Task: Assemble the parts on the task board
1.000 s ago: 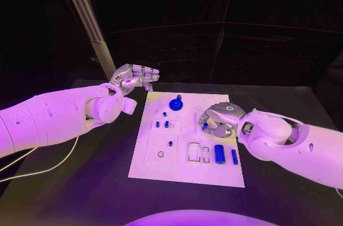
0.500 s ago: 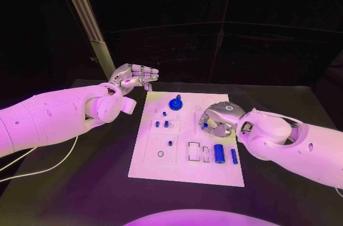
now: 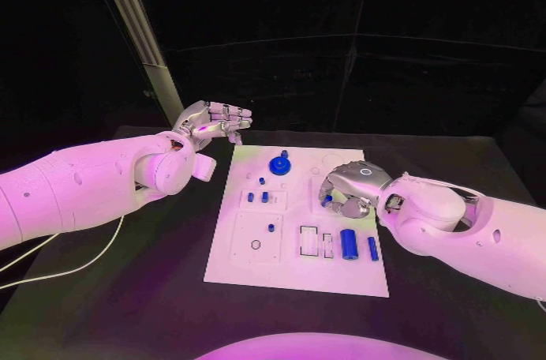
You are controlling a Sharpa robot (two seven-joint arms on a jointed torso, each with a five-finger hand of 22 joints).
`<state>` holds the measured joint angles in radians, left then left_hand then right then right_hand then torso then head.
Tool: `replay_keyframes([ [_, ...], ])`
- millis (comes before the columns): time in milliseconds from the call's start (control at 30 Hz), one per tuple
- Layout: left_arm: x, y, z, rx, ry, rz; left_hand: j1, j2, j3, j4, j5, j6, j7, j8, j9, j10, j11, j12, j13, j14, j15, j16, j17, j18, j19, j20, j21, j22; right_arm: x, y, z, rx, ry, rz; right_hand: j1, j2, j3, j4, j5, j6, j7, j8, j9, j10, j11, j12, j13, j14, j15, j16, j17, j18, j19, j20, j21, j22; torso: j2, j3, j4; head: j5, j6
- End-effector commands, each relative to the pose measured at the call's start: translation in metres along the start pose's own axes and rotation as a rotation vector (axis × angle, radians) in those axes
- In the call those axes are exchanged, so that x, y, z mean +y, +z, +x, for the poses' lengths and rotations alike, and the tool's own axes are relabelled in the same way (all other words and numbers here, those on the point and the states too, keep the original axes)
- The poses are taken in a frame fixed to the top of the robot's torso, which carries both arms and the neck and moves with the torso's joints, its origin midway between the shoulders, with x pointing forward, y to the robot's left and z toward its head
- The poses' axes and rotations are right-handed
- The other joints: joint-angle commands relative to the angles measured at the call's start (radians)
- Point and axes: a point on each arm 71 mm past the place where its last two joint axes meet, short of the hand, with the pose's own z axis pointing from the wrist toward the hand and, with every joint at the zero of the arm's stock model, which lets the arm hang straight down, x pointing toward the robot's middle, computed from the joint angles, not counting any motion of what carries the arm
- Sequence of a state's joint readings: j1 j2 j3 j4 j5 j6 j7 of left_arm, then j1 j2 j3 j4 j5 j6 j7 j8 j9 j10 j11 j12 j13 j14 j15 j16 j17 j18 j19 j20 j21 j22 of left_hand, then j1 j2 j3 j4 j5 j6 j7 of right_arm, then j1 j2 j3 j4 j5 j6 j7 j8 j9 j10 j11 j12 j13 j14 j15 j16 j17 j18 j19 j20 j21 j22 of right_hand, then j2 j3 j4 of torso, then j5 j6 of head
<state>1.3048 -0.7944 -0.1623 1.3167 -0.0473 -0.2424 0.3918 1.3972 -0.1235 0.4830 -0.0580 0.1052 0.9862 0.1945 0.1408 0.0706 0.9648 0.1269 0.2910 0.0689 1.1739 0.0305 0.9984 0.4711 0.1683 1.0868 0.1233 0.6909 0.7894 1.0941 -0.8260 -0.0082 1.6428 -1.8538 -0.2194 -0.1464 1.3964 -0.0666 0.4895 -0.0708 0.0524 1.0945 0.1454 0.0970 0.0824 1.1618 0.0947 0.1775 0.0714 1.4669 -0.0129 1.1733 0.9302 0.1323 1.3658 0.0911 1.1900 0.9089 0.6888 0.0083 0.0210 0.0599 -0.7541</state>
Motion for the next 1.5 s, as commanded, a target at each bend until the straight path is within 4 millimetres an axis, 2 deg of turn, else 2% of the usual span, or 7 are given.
replay_keyframes([
  [33,-0.001,0.001,0.001,0.011,-0.007,0.003,-0.005,0.003,-0.004,-0.002,-0.001,-0.006,-0.002,0.004,0.0,-0.006,0.001,0.004,-0.001,-0.001,0.003,0.004,-0.001,0.015,0.0,0.007,0.004,0.001,0.003,-0.001,-0.004,-0.034,-0.014,-0.007,0.009,-0.001,0.007,-0.002,0.0,0.009,-0.001,0.005,0.001,0.034,-0.026,0.004,0.003,0.011,-0.005,0.004,0.002,-0.013,0.006,-0.005,0.007,0.003,0.0,-0.0002,-0.0004,-0.001,0.0],
  [567,-0.001,0.001,0.001,0.012,-0.007,0.002,-0.005,0.003,-0.004,-0.002,-0.001,-0.006,-0.002,0.004,0.0,-0.006,0.001,0.004,-0.001,-0.001,0.003,0.004,-0.001,0.015,0.0,0.007,0.004,0.001,0.018,-0.011,-0.052,-0.16,0.042,-0.051,0.012,-0.004,0.01,-0.006,0.001,0.01,-0.002,0.004,0.001,0.037,-0.027,0.003,0.004,0.011,-0.007,0.009,0.008,-0.014,0.008,-0.006,0.011,0.009,-0.001,-0.0022,0.001,-0.003,0.004],
  [900,-0.001,0.002,0.005,0.019,-0.009,0.004,-0.005,0.004,-0.004,-0.002,-0.001,-0.006,-0.002,0.004,0.0,-0.008,0.001,0.005,-0.001,-0.001,0.003,0.004,-0.002,0.015,0.0,0.007,0.004,0.001,0.068,0.01,-0.065,-0.2,0.076,-0.197,0.017,-0.007,0.014,-0.01,0.002,0.01,-0.001,0.002,0.0,0.038,-0.027,0.002,0.004,0.011,-0.007,0.011,0.01,-0.015,0.009,-0.008,0.014,0.013,0.001,-0.0028,0.0035,0.011,0.003],
  [1033,-0.001,0.003,0.007,0.023,-0.01,0.005,-0.005,0.004,-0.004,-0.002,-0.001,-0.006,-0.002,0.004,0.0,-0.008,0.001,0.005,-0.001,-0.001,0.003,0.004,-0.002,0.015,0.0,0.007,0.004,0.001,0.087,0.024,-0.063,-0.191,0.091,-0.249,0.018,-0.006,0.016,-0.012,0.003,0.01,-0.001,0.002,0.0,0.038,-0.026,0.001,0.004,0.012,-0.007,0.012,0.011,-0.015,0.008,-0.008,0.014,0.013,0.001,-0.0022,0.0024,0.032,-0.009],
  [1167,-0.001,0.003,0.008,0.025,-0.01,0.005,-0.005,0.004,-0.004,-0.002,-0.001,-0.006,-0.002,0.004,0.0,-0.008,0.001,0.005,-0.001,-0.001,0.003,0.004,-0.002,0.015,0.0,0.007,0.004,0.001,0.101,0.033,-0.048,-0.15,0.106,-0.288,0.019,-0.006,0.017,-0.013,0.004,0.009,0.0,0.001,0.0,0.038,-0.026,0.0,0.004,0.012,-0.007,0.013,0.012,-0.015,0.008,-0.008,0.014,0.013,0.001,-0.0031,0.0034,0.043,-0.014],
  [1267,-0.002,0.004,0.009,0.026,-0.011,0.006,-0.005,0.004,-0.004,-0.002,-0.001,-0.006,-0.002,0.004,0.0,-0.008,0.001,0.005,-0.001,-0.001,0.003,0.004,-0.002,0.015,0.0,0.007,0.004,0.001,0.112,0.038,-0.034,-0.116,0.122,-0.315,0.02,-0.006,0.018,-0.014,0.005,0.009,0.0,0.001,-0.001,0.038,-0.026,0.0,0.004,0.011,-0.007,0.013,0.012,-0.015,0.008,-0.008,0.014,0.012,0.001,-0.0032,0.0001,0.055,-0.019],
  [1500,-0.002,0.006,0.012,0.031,-0.011,0.009,-0.005,0.004,-0.004,-0.002,-0.001,-0.006,-0.002,0.004,0.0,-0.008,0.001,0.005,-0.001,-0.001,0.003,0.004,-0.002,0.015,0.0,0.007,0.004,0.001,0.128,0.044,-0.009,-0.058,0.158,-0.35,0.021,-0.005,0.021,-0.016,0.006,0.007,0.002,-0.002,-0.002,0.036,-0.024,-0.003,0.004,0.011,-0.006,0.014,0.012,-0.015,0.007,-0.009,0.015,0.012,0.001,-0.0011,0.0007,0.07,-0.029],
])
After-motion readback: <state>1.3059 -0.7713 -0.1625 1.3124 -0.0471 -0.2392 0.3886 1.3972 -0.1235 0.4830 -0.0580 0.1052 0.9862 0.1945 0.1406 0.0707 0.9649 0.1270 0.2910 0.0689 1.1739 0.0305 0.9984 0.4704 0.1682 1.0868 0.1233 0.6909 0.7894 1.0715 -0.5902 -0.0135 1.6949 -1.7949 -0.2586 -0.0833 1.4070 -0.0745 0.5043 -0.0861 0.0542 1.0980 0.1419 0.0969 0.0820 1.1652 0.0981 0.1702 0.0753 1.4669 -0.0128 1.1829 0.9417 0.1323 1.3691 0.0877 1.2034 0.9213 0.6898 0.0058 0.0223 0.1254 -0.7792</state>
